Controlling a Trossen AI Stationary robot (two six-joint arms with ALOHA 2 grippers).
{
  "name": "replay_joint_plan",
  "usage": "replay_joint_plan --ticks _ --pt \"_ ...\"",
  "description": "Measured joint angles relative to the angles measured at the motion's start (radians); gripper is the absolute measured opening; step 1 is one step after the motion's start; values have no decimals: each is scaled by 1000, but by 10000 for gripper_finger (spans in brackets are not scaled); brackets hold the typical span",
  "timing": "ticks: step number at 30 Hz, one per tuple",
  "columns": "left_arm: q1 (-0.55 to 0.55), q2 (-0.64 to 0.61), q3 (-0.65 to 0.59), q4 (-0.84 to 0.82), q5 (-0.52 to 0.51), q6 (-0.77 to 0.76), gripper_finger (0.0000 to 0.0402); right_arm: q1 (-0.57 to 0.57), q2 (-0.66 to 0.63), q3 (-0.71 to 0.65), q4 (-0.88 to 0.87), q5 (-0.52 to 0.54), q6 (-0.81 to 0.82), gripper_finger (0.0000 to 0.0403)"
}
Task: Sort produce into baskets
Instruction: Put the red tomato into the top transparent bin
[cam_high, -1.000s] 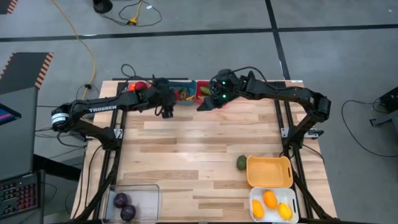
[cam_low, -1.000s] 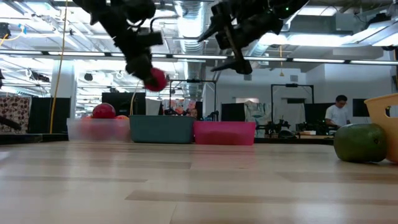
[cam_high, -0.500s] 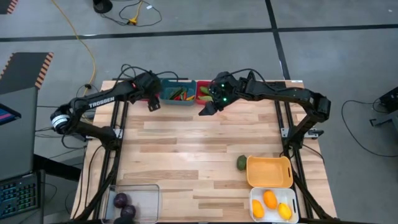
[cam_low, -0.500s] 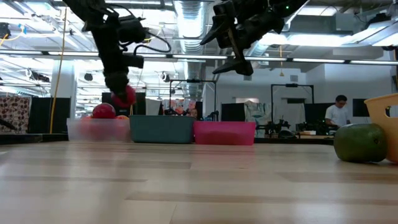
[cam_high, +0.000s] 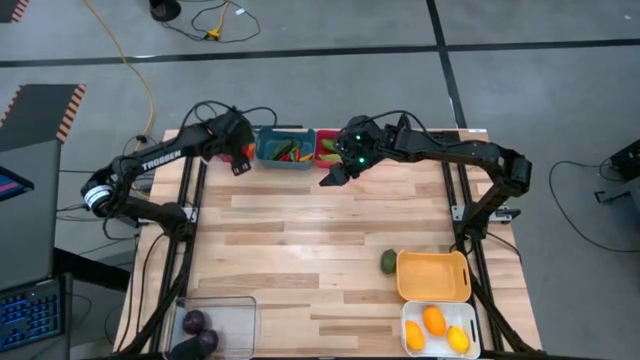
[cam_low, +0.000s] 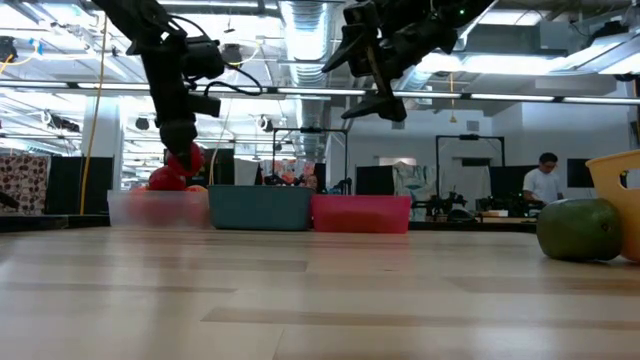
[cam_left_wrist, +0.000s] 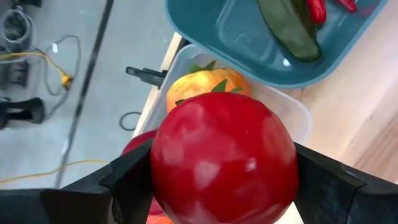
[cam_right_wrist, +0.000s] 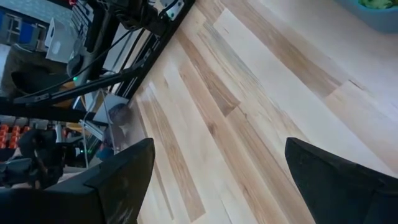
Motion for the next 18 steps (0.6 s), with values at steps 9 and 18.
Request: replay_joint_plan --ticks 9,18 --pt "28 0 0 6 67 -29 293 0 0 0 0 0 0 386" --pt "27 0 0 9 67 -31 322 0 0 0 0 0 1 386"
